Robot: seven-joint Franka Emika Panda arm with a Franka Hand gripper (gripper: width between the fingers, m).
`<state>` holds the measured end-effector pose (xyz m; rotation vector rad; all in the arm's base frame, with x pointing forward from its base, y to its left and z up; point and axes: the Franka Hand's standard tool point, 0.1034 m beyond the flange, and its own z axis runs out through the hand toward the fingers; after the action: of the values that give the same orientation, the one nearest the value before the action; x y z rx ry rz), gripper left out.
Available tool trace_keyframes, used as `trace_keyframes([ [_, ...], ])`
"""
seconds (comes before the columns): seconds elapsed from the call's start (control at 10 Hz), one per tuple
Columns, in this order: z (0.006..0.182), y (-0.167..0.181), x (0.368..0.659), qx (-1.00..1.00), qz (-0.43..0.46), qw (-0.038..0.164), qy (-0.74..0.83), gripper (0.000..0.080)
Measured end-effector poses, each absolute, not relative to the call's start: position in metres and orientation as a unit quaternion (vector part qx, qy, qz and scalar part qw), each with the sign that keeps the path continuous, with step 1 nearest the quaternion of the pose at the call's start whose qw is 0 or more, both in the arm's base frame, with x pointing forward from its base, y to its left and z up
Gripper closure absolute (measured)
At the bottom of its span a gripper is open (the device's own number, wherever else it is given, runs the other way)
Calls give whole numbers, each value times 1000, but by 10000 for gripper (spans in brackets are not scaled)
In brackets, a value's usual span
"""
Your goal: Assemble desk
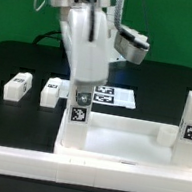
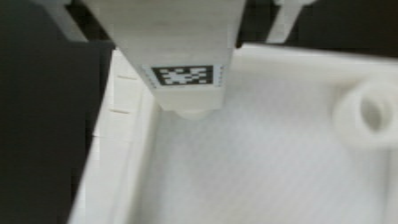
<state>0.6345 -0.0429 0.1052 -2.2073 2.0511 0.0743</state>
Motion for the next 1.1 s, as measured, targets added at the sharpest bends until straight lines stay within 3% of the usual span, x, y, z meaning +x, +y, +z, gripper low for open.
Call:
trace_keyframes([
  [0.2, 103, -42, 637, -633, 27, 75, 770, 509],
  [0.6, 100, -47, 634, -584, 27, 70, 809, 508],
  [0.7, 100, -46, 634, -584, 28, 70, 808, 463],
  [0.8, 100, -46, 634, -585, 28, 70, 807, 326],
  [0.9, 100, -45, 634, -585, 28, 71, 807, 326],
  [1.0, 101, -45, 635, -586, 27, 72, 807, 185],
  [1.1, 121, -38, 638, -590, 21, 85, 803, 161],
])
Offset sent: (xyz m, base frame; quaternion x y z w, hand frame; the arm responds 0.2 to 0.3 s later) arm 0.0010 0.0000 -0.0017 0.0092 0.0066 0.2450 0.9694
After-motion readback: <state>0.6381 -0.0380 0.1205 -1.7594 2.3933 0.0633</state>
